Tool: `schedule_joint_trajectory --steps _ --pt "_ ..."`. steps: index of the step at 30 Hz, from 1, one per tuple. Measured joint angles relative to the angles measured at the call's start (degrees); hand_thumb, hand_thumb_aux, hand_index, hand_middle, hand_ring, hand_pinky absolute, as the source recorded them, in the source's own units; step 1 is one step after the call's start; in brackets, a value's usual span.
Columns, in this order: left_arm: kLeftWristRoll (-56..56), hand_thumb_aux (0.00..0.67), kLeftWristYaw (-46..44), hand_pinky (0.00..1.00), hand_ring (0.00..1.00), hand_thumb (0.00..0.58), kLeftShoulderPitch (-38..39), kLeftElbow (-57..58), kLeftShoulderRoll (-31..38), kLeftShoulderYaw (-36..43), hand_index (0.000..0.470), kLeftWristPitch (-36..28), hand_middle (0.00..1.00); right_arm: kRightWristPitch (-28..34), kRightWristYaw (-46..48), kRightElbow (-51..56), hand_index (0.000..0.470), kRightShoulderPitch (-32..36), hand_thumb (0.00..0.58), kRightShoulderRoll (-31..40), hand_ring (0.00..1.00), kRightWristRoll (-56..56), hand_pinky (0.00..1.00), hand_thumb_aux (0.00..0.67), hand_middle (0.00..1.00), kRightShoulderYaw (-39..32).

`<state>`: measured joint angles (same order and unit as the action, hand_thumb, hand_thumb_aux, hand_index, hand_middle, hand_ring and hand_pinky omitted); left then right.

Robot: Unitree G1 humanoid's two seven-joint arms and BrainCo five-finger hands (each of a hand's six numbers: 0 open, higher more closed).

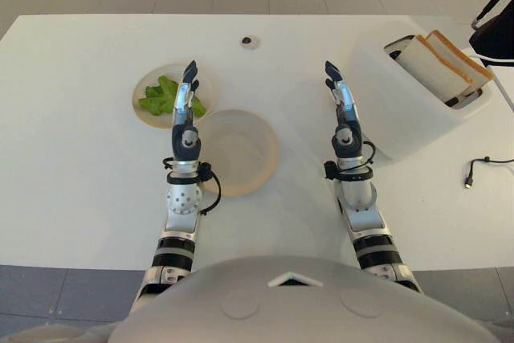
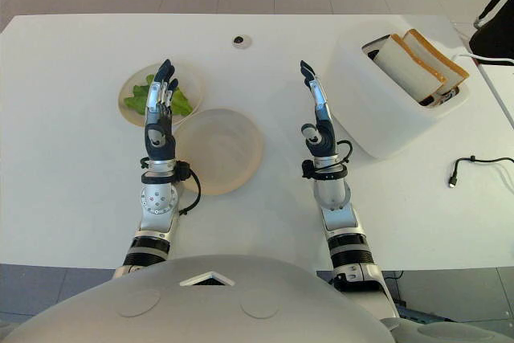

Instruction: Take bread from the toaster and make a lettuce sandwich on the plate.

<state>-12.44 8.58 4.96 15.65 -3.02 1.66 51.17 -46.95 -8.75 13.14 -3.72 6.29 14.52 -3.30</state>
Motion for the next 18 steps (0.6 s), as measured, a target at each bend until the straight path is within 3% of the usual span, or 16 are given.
schedule_joint_trajectory --steps 8,11,13,15,18 --pt "-0.99 0.0 1.01 0.0 0.0 0.0 0.03 0.31 0.06 0.86 0.0 -0.3 0.0 0.57 0.74 -0.18 0.0 -0.42 0.0 -0.18 0.0 -0.91 0.0 0.0 0.0 0.41" --pt "-1.49 0.0 1.13 0.0 0.0 0.0 0.16 0.11 0.24 0.98 0.0 -0.32 0.0 1.53 -0.12 -9.78 0.0 -1.66 0.0 2.01 0.0 8.54 0.0 0.0 0.0 3.56" --pt "-1.47 0.0 1.02 0.0 0.0 0.0 0.17 0.09 0.58 0.93 0.0 -0.34 0.0 3.9 -0.01 -19.27 0.0 -0.87 0.0 6.15 0.0 10.82 0.0 0.0 0.0 10.33" --pt "-1.45 0.0 0.94 0.0 0.0 0.0 0.23 0.04 0.75 0.85 0.0 -0.47 0.0 11.0 0.54 -26.6 0.0 2.25 0.0 14.87 0.0 10.07 0.0 0.0 0.0 23.23" --pt "-1.61 0.0 1.13 0.0 0.0 0.0 0.37 0.04 0.84 0.81 0.0 -0.86 0.0 22.87 4.31 -22.25 0.0 4.8 0.0 28.09 0.0 9.25 0.0 0.0 0.0 35.47"
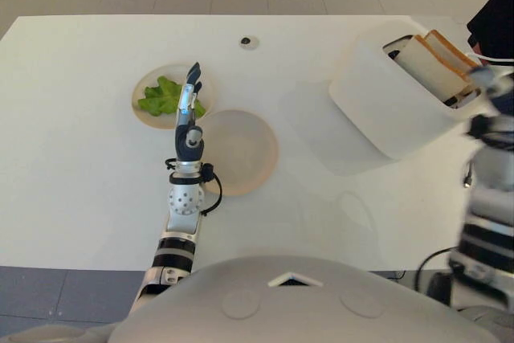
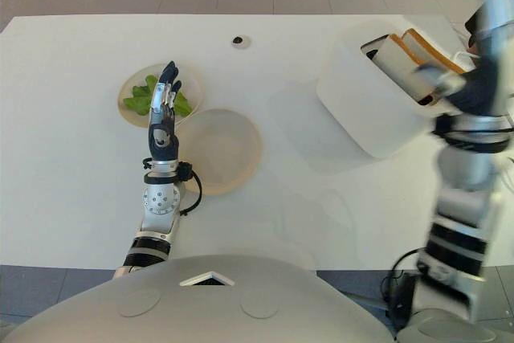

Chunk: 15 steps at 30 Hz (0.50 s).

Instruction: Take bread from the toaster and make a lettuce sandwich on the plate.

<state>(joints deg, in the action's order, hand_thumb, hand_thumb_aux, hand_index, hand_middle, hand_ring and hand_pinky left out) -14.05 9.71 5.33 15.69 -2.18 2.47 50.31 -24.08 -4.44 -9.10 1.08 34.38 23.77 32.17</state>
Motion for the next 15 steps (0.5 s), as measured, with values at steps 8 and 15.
schedule_joint_trajectory --steps 8,15 --pt "-1.74 0.0 0.47 0.0 0.0 0.0 -0.01 -0.06 0.55 0.78 0.0 -0.93 0.0 9.01 -0.44 26.97 0.0 -3.11 0.0 7.77 0.0 6.87 0.0 0.0 0.0 -6.32" --pt "-1.71 0.0 0.1 0.0 0.0 0.0 0.22 -0.42 1.94 0.84 0.0 -1.17 0.0 8.97 -4.03 31.27 0.0 -1.05 0.0 9.4 0.0 7.24 0.0 0.0 0.0 -11.53"
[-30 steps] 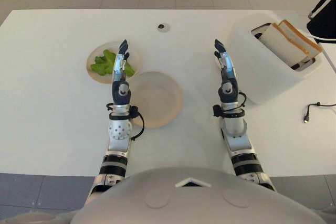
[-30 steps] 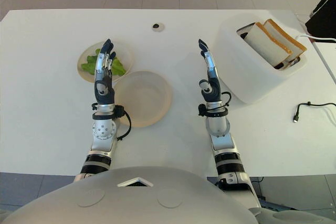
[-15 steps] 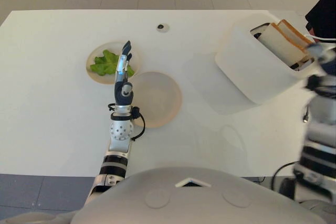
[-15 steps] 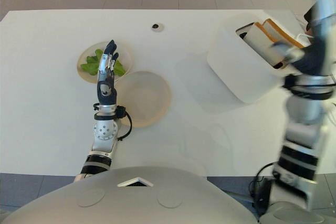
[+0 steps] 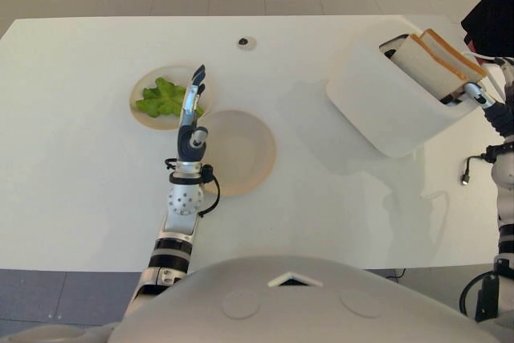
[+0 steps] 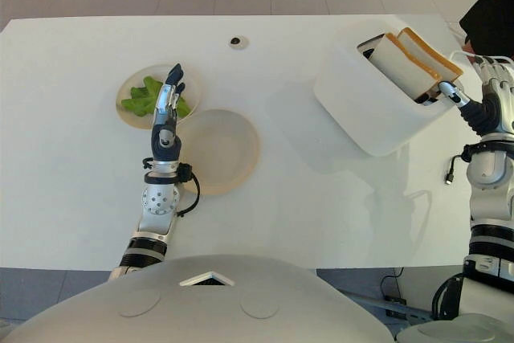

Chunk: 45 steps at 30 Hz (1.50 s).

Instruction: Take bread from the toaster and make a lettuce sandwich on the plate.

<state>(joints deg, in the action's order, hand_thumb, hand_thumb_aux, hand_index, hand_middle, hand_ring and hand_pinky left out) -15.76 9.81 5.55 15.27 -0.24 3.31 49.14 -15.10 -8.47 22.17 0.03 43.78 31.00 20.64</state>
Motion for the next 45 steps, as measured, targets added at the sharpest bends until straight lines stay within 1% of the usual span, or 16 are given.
schedule_joint_trajectory --steps 2,3,6,7,8,9,10,11,19,25,27,29,32,34,40,45 --pt "0.0 0.0 0.0 0.0 0.0 0.0 0.09 -0.15 0.16 0.0 0.0 -0.02 0.0 -0.15 -0.35 -0.05 0.0 0.95 0.0 0.61 0.0 0.11 0.0 0.0 0.0 -1.39" --pt "0.0 0.0 0.0 0.0 0.0 0.0 0.15 -0.24 0.21 -0.01 0.0 -0.03 0.0 -0.16 -0.39 -0.58 0.05 1.16 0.116 0.89 0.02 0.28 0.02 0.071 0.02 -2.05" --pt "0.0 0.0 0.06 0.0 0.0 0.0 0.26 -0.38 0.25 -0.01 0.0 -0.03 0.0 -0.22 -0.52 -4.91 0.072 1.04 0.164 1.07 0.02 0.74 0.02 0.102 0.02 -2.92" --pt "-0.01 0.0 0.1 0.0 0.0 0.0 0.3 -0.44 0.25 0.01 0.0 -0.03 0.0 -0.2 -0.51 -6.58 0.149 0.76 0.31 1.07 0.02 0.81 0.02 0.213 0.02 -3.25" --pt "-0.01 0.0 0.14 0.0 0.0 0.0 0.31 -0.48 0.25 0.03 0.0 -0.03 0.0 -0.13 -0.5 -7.65 0.273 0.6 0.478 1.07 0.05 0.88 0.05 0.389 0.05 -3.43" --pt "-0.02 0.0 0.23 0.0 0.0 0.0 0.36 -0.52 0.25 0.07 0.0 -0.03 0.0 -0.02 -0.5 -8.97 0.47 0.23 0.58 1.07 0.2 0.96 0.2 0.67 0.2 -3.77" --pt "-0.06 0.0 0.3 0.0 0.0 0.0 0.39 -0.52 0.25 0.12 0.0 -0.03 0.0 0.14 -0.53 -9.77 0.47 0.03 0.58 1.07 0.45 0.96 0.45 0.67 0.45 -3.97" --pt "-0.11 0.0 0.37 0.0 0.0 0.0 0.4 -0.52 0.26 0.18 0.0 -0.03 0.0 0.21 -0.63 -10.38 0.47 -0.01 0.58 1.07 1.0 0.95 1.0 0.67 1.0 -4.07" --pt "-0.47 0.0 0.94 0.0 0.0 0.0 0.66 -0.58 0.31 0.37 0.0 0.01 0.0 -1.14 -10.07 -17.64 0.47 -1.28 0.58 -0.13 1.0 0.76 1.0 0.67 1.0 0.79" --pt "-0.72 0.0 3.27 0.0 0.0 0.0 1.07 -1.38 0.45 -1.96 0.0 0.24 0.0 -8.3 -20.03 -32.82 0.47 1.45 0.58 -4.86 1.0 -1.06 1.0 0.67 1.0 6.57" --pt "-1.41 0.0 6.28 0.0 0.0 0.0 2.4 -2.77 1.2 -5.51 0.0 1.05 0.0 -14.18 -15.68 -37.59 0.47 1.09 0.58 -8.07 1.0 -6.32 1.0 0.67 1.0 -0.97" --pt "-4.53 0.0 9.72 0.0 0.0 0.0 3.45 -5.0 1.55 -8.66 0.0 1.28 0.0 -16.15 -8.06 -38.12 0.47 -1.21 0.58 -11.41 1.0 -15.42 1.0 0.67 1.0 -11.47" --pt "-11.52 0.0 14.83 0.0 0.0 0.0 4.01 -9.1 2.25 -13.2 0.0 0.55 0.0 -15.39 3.57 -38.55 0.47 -5.29 0.58 -17.85 1.0 -27.31 1.0 0.67 1.0 -28.29" --pt "-16.31 0.0 18.16 0.0 0.0 0.0 4.46 -11.33 3.77 -16.09 0.0 -1.12 0.0 -12.81 9.83 -36.83 0.47 -6.04 0.58 -22.86 1.0 -29.18 1.0 0.67 1.0 -37.47" --pt "-24.11 0.0 23.8 0.0 0.0 0.0 3.9 -11.79 7.95 -18.66 0.0 -7.56 0.0 -10.4 13.08 -18.42 0.47 -0.11 0.58 -31.96 1.0 -25.76 1.0 0.67 1.0 -42.37" --pt "-24.53 0.0 24.66 0.0 0.0 0.0 3.08 -8.64 9.65 -15.69 0.0 -9.62 0.0 -10.48 11.29 -16.43 0.47 4.67 0.58 -36.09 1.0 -18.78 1.0 0.67 1.0 -42.71"
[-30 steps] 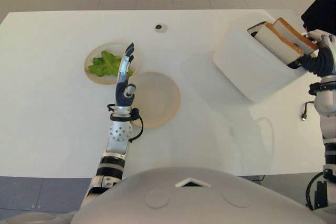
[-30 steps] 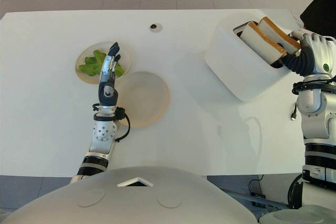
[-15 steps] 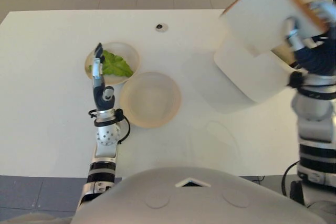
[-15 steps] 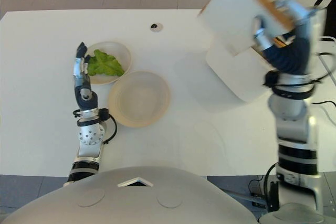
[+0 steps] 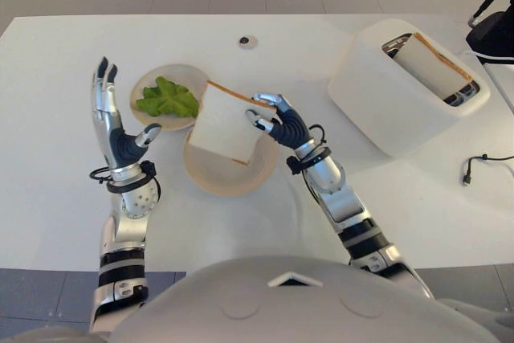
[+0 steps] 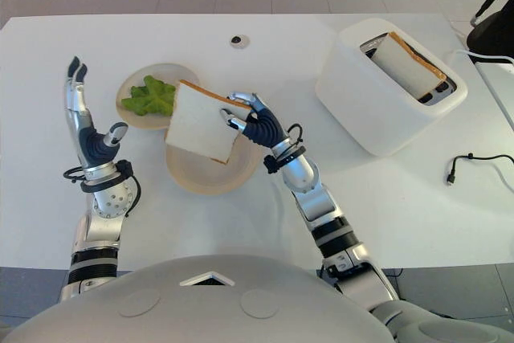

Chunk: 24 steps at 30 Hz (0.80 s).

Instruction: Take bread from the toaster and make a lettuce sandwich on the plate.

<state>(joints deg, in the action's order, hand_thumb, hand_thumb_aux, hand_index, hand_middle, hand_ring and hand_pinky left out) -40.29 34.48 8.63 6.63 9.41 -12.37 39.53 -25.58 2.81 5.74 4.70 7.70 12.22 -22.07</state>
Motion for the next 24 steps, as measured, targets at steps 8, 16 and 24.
schedule_joint_trajectory --steps 8,16,24 --pt "-11.27 0.0 -2.03 0.0 0.0 0.0 -3.0 3.18 6.18 6.15 0.0 -15.29 0.0 0.03 3.11 3.12 0.47 -0.32 0.58 8.46 1.0 11.75 1.0 0.67 1.0 -1.62" --pt "-17.11 0.0 -9.66 0.0 0.0 0.0 -12.44 13.41 14.17 12.46 0.0 -32.17 0.0 1.23 4.12 3.62 0.47 1.44 0.58 15.08 1.0 19.46 1.0 0.67 1.0 -0.16" --pt "-14.09 0.67 -13.71 0.0 0.0 0.58 -19.53 25.81 18.83 19.81 0.47 -32.6 0.0 1.12 3.82 -1.21 0.0 0.67 0.0 19.33 0.0 21.62 0.0 0.0 0.0 2.42"
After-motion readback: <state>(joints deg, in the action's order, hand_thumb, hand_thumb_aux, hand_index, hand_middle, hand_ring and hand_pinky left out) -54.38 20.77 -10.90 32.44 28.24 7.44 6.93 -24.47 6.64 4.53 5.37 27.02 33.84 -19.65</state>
